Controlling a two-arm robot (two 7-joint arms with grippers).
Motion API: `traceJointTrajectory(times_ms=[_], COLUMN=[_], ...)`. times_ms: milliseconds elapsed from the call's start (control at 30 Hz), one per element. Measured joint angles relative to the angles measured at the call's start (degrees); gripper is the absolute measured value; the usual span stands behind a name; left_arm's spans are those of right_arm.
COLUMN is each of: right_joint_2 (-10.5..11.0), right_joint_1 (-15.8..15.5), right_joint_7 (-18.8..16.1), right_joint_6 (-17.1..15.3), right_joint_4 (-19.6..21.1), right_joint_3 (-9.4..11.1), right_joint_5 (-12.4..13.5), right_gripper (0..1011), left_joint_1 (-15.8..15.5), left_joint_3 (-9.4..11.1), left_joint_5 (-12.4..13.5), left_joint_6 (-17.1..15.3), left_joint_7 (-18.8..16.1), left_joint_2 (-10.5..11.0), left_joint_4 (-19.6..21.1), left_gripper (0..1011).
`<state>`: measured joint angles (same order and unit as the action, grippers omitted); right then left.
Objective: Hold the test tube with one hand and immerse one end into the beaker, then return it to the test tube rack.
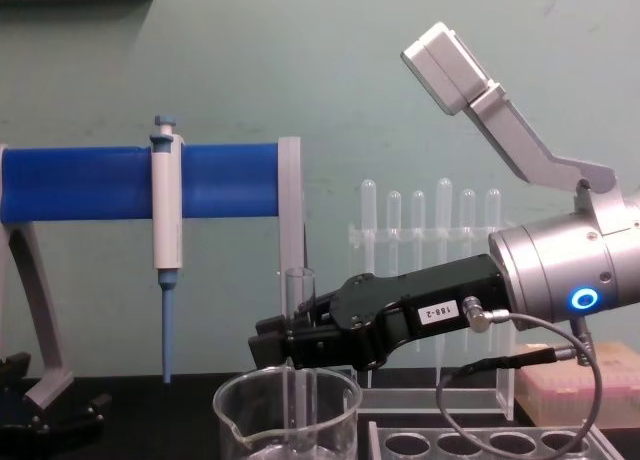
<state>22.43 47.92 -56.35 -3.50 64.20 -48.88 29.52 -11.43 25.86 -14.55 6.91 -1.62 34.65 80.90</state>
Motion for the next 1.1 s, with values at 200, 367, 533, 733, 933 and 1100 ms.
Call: traceJointTrajectory(times_ms=[200, 367, 533, 733, 933, 1100], right_joint_2=[0.0, 0.0, 0.0, 0.0, 0.0, 0.0], right_joint_1=[0.0, 0.0, 0.0, 0.0, 0.0, 0.0], right_joint_7=[0.0, 0.0, 0.0, 0.0, 0.0, 0.0], right_joint_6=[0.0, 0.0, 0.0, 0.0, 0.0, 0.0], right_joint_4=[0.0, 0.0, 0.0, 0.0, 0.0, 0.0], right_joint_3=[0.0, 0.0, 0.0, 0.0, 0.0, 0.0], right_joint_5=[0.0, 0.0, 0.0, 0.0, 0.0, 0.0], right_gripper=[226, 226, 226, 226, 226, 226], left_joint_1=[0.0, 0.0, 0.0, 0.0, 0.0, 0.0], left_joint_3=[0.0, 0.0, 0.0, 0.0, 0.0, 0.0], left_joint_5=[0.0, 0.0, 0.0, 0.0, 0.0, 0.0], left_joint_6=[0.0, 0.0, 0.0, 0.0, 0.0, 0.0], left_joint_7=[0.0, 0.0, 0.0, 0.0, 0.0, 0.0], left_joint_2=[0.0, 0.0, 0.0, 0.0, 0.0, 0.0], left_joint_4=[0.0, 0.0, 0.0, 0.0, 0.0, 0.0], left_gripper=[1000, 1000, 1000, 1000, 1000, 1000])
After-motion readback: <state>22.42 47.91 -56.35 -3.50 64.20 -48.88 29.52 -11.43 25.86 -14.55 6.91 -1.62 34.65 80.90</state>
